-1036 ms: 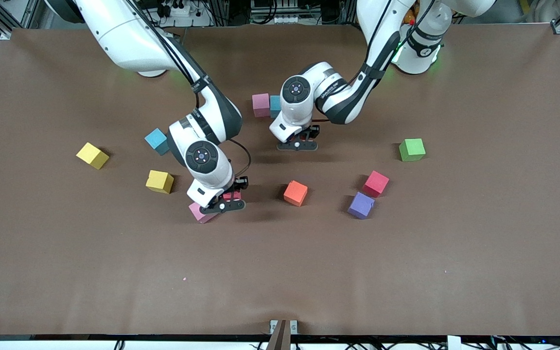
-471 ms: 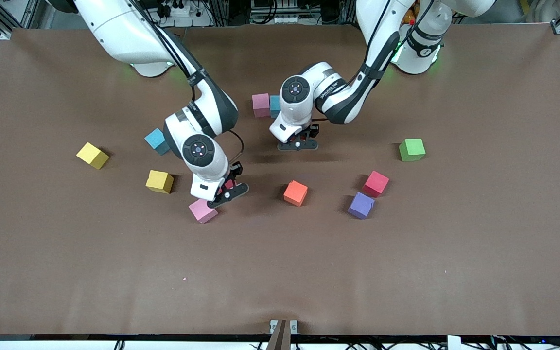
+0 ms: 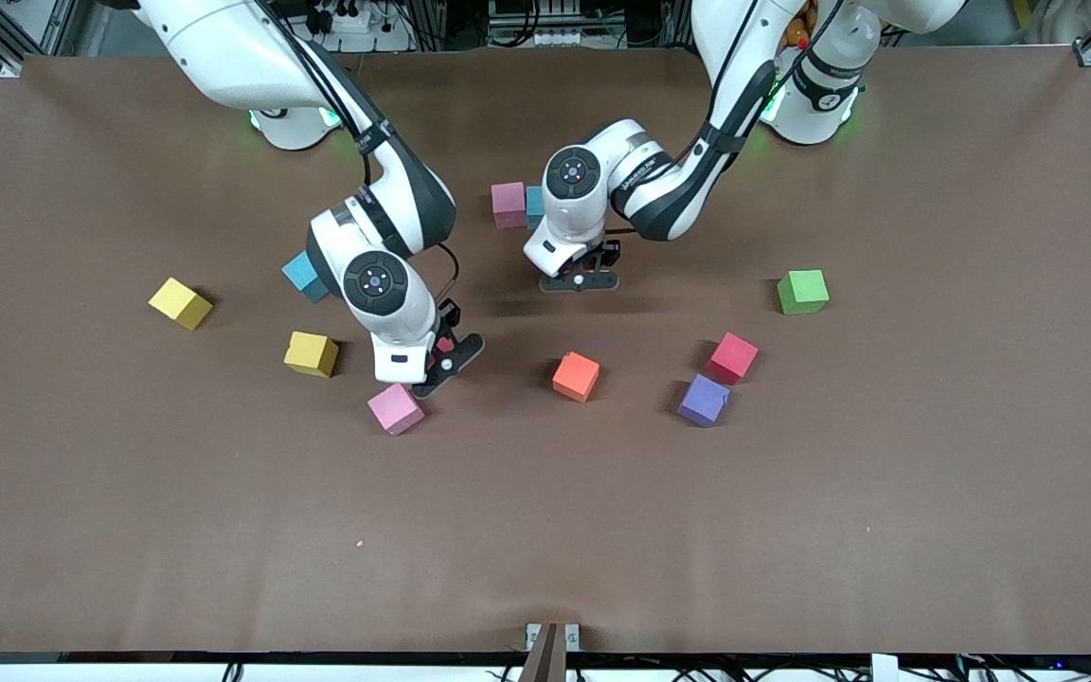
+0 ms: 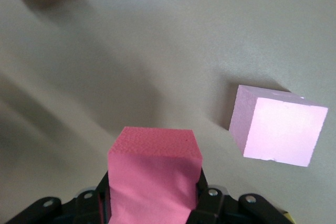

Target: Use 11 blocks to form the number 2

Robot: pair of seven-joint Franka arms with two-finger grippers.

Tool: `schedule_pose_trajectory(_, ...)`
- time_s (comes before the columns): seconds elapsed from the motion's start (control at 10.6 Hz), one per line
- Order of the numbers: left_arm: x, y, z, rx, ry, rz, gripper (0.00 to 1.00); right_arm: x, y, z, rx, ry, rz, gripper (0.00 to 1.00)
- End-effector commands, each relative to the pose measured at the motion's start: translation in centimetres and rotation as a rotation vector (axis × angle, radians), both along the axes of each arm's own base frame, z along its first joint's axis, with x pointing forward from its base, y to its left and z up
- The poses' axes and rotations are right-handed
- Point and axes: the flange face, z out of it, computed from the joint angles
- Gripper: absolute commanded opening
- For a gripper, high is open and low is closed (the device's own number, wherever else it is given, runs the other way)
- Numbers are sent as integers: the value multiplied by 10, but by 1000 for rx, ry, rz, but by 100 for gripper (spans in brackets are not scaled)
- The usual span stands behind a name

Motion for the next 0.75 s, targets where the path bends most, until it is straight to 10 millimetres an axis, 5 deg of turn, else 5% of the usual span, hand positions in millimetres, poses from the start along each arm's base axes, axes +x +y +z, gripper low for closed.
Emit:
schedule_pose_trajectory(0.0,-7,-4,-14,31,8,4,40,-7,-9,12,19,14,94,60)
schedule_pose_trajectory(0.09,-9,-5,-15,32,8,-6,56,-7,-10,13,22,15,114,60)
schedule_pose_trajectory(0.19,-9,-4,-18,38,8,-10,100,-6,-12,14,24,14,125,60)
schedule_pose_trajectory(0.66,6,-5,16,1,-38,1,100,-8,-23,21,30,12,162,60)
